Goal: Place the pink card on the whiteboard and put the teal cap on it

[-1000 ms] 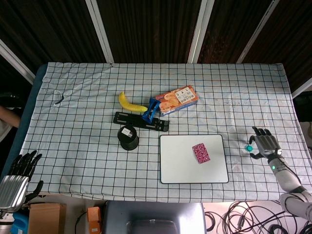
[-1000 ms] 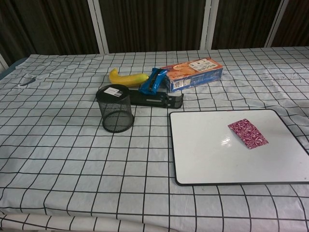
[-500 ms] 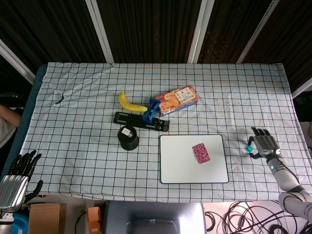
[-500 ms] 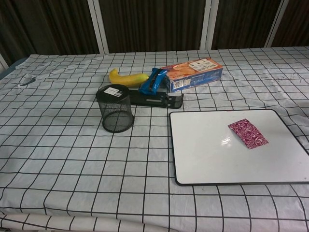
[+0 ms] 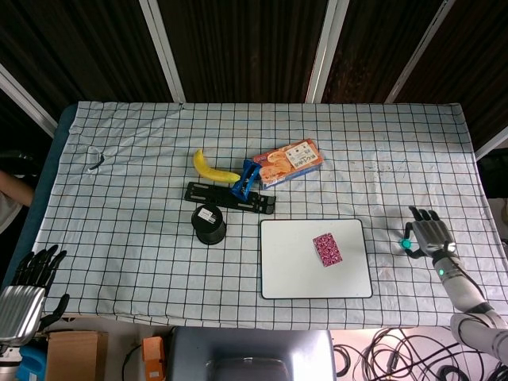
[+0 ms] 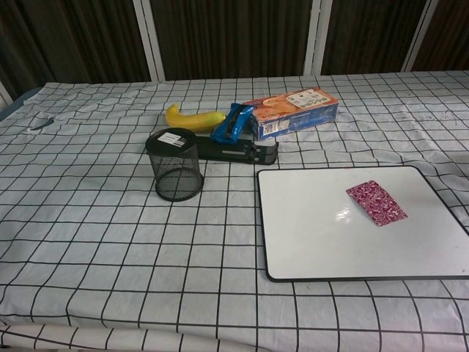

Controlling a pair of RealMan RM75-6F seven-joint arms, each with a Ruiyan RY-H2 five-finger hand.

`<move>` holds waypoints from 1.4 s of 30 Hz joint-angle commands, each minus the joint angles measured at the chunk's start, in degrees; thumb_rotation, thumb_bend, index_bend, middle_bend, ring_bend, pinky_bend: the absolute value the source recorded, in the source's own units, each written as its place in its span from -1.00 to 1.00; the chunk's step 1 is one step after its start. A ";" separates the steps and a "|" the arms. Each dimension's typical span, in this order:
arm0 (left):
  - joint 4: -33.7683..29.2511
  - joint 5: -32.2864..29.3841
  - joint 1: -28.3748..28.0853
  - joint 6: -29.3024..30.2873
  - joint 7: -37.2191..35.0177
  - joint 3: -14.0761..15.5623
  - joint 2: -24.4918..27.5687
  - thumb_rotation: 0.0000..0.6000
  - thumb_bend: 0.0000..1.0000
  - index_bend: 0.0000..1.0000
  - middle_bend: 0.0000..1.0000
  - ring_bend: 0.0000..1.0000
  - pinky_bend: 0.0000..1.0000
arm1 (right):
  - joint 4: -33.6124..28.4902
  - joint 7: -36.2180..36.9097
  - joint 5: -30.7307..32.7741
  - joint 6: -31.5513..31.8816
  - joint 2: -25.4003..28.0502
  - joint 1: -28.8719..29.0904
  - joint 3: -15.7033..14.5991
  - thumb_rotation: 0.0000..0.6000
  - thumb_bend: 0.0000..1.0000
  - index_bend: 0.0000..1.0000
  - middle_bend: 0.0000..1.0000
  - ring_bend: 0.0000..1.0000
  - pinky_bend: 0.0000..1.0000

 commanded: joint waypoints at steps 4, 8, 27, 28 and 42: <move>0.05 0.13 0.05 0.16 -0.20 0.02 0.03 1.00 -0.22 -1.00 -1.00 -1.00 -1.00 | -4.27 0.47 -0.68 3.30 2.77 -0.97 0.86 1.00 -0.52 0.04 -1.00 -1.00 -1.00; 0.08 0.41 -0.01 0.13 -0.17 0.12 0.00 1.00 -0.22 -1.00 -1.00 -1.00 -1.00 | -9.91 -0.43 -1.24 6.16 5.98 -1.25 1.74 1.00 -0.52 0.02 -1.00 -1.00 -1.00; 0.43 1.49 0.51 1.58 -0.75 0.38 0.16 1.00 -0.22 -1.00 -1.00 -1.00 -1.00 | -32.57 -31.64 8.18 12.53 3.19 8.01 4.03 1.00 -0.52 -0.02 -1.00 -1.00 -1.00; 0.45 1.44 0.56 1.67 -0.79 0.35 0.17 1.00 -0.22 -1.00 -1.00 -1.00 -1.00 | -32.88 -32.40 8.65 12.74 2.89 8.23 3.86 1.00 -0.52 -0.02 -1.00 -1.00 -1.00; 0.54 1.65 0.89 2.23 -1.08 0.37 0.21 1.00 -0.22 -1.00 -1.00 -1.00 -1.00 | -32.34 -37.62 12.06 13.26 -0.25 10.22 0.40 1.00 -0.52 -0.05 -1.00 -1.00 -1.00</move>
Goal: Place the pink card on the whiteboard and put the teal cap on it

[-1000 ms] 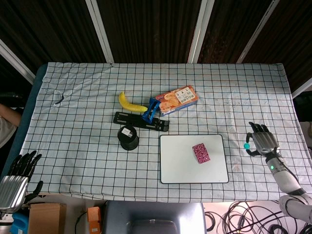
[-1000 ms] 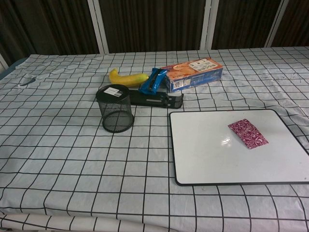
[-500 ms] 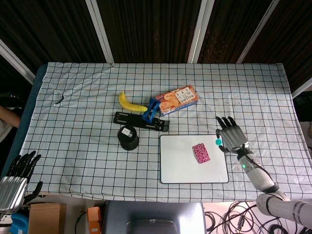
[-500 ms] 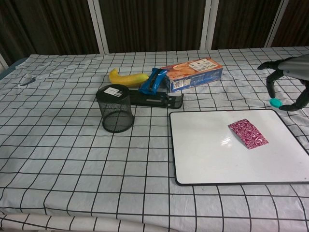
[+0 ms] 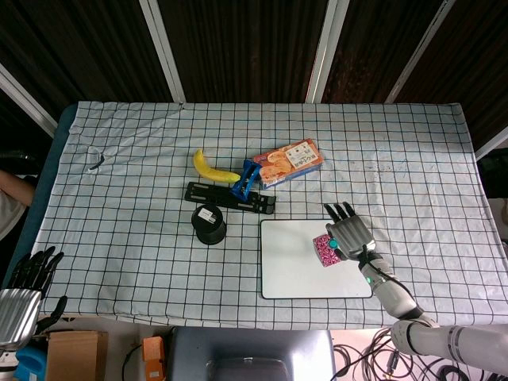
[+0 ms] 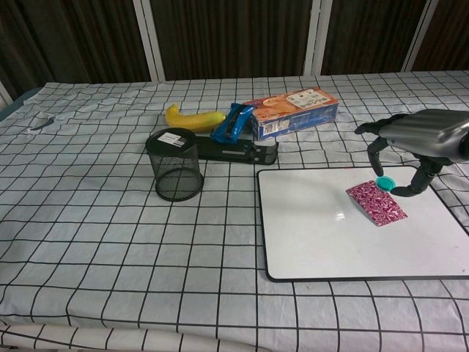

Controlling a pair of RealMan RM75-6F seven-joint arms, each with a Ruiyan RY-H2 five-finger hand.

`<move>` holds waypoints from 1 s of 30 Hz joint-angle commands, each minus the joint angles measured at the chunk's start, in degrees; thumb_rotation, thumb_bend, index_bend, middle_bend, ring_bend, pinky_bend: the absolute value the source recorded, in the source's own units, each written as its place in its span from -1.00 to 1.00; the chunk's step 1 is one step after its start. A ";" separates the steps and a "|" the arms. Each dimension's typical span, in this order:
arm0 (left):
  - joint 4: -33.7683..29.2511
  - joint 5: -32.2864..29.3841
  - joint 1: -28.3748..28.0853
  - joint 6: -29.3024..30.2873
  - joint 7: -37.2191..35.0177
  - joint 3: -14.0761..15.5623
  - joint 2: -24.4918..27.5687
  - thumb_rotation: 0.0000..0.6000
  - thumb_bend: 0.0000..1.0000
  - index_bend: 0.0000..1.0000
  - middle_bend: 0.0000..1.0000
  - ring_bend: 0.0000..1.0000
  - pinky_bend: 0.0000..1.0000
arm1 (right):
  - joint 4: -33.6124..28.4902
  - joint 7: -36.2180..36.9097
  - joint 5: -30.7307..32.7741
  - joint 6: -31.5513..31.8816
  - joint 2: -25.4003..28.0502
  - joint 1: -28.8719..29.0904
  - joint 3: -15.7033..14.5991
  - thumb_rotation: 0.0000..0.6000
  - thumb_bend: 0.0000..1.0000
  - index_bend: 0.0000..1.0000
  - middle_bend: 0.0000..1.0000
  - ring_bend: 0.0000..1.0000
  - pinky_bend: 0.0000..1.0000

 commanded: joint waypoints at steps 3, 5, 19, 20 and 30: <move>0.02 0.11 0.06 0.18 -0.18 -0.02 0.05 1.00 -0.22 -1.00 -1.00 -1.00 -1.00 | 0.52 -0.90 1.05 -0.18 -0.77 0.66 -0.76 1.00 -0.52 -0.07 -1.00 -1.00 -1.00; 0.07 0.16 0.11 0.32 -0.34 -0.03 0.08 1.00 -0.22 -1.00 -1.00 -1.00 -1.00 | 0.56 -1.24 1.54 -0.31 -0.91 0.90 -1.06 1.00 -0.52 -0.13 -1.00 -1.00 -1.00; 0.44 0.90 0.59 1.44 -1.07 0.10 0.17 1.00 -0.22 -1.00 -1.00 -1.00 -1.00 | -6.91 8.78 -9.64 9.04 6.94 -5.60 -4.47 1.00 -0.52 -0.58 -1.00 -1.00 -1.00; 0.44 0.94 0.65 1.55 -1.09 0.12 0.18 1.00 -0.22 -1.00 -1.00 -1.00 -1.00 | -7.78 10.73 -12.04 11.34 8.34 -7.30 -5.28 1.00 -0.52 -0.65 -1.00 -1.00 -1.00; 0.34 1.86 0.64 1.27 0.40 0.52 -0.38 1.00 -0.22 -1.00 -1.00 -1.00 -1.00 | -2.14 30.20 -26.71 38.74 13.13 -29.35 -12.77 1.00 -0.52 -0.94 -1.00 -1.00 -1.00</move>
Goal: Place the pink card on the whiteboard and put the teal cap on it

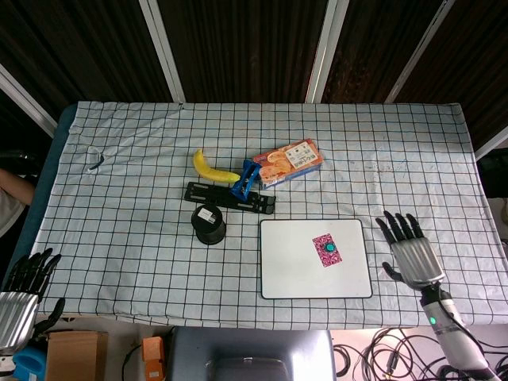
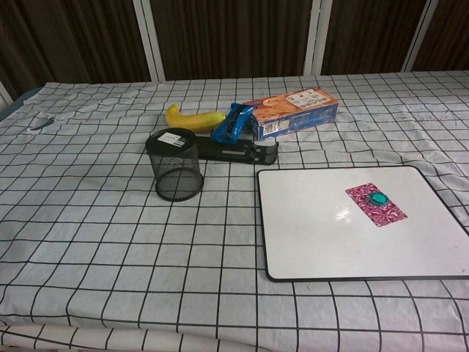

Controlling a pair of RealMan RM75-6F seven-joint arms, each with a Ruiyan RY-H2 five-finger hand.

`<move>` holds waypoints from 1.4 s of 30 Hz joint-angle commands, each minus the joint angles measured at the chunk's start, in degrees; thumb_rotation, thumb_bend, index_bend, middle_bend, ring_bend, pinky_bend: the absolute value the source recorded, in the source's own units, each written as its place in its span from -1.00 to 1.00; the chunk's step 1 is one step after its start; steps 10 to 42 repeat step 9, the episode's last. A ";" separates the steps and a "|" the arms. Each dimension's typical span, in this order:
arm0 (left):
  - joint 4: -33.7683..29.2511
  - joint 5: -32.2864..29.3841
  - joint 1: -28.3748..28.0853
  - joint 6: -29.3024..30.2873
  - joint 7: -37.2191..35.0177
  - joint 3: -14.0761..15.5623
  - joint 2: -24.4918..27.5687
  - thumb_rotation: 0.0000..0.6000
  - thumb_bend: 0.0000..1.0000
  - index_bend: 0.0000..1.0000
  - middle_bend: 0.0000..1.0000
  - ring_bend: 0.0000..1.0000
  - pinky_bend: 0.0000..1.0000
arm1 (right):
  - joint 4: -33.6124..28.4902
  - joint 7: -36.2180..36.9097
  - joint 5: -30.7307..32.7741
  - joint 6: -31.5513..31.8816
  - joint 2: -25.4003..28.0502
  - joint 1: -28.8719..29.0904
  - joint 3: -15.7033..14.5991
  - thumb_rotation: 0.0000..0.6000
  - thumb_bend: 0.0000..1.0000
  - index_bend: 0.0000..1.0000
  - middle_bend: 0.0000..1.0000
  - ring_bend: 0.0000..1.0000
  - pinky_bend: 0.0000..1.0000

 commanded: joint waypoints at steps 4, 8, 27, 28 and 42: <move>-0.34 0.83 -0.48 -1.34 1.90 0.56 -0.57 1.00 -0.22 -1.00 -1.00 -1.00 -1.00 | 7.68 15.20 -7.20 10.98 0.87 -11.52 -2.33 1.00 -0.52 -0.94 -1.00 -1.00 -1.00; -0.33 1.34 -0.51 -1.47 2.65 0.81 -0.80 1.00 -0.22 -1.00 -1.00 -1.00 -1.00 | 8.41 14.99 -9.11 12.24 0.28 -12.58 -1.50 1.00 -0.52 -1.00 -1.00 -1.00 -1.00; -0.36 1.31 -0.51 -1.48 2.63 0.81 -0.76 1.00 -0.22 -1.00 -1.00 -1.00 -1.00 | 8.46 14.92 -9.31 11.95 0.24 -12.67 -1.43 1.00 -0.52 -1.00 -1.00 -1.00 -1.00; -0.36 1.31 -0.51 -1.48 2.63 0.81 -0.76 1.00 -0.22 -1.00 -1.00 -1.00 -1.00 | 8.46 14.92 -9.31 11.95 0.24 -12.67 -1.43 1.00 -0.52 -1.00 -1.00 -1.00 -1.00; -0.36 1.31 -0.51 -1.48 2.63 0.81 -0.76 1.00 -0.22 -1.00 -1.00 -1.00 -1.00 | 8.46 14.92 -9.31 11.95 0.24 -12.67 -1.43 1.00 -0.52 -1.00 -1.00 -1.00 -1.00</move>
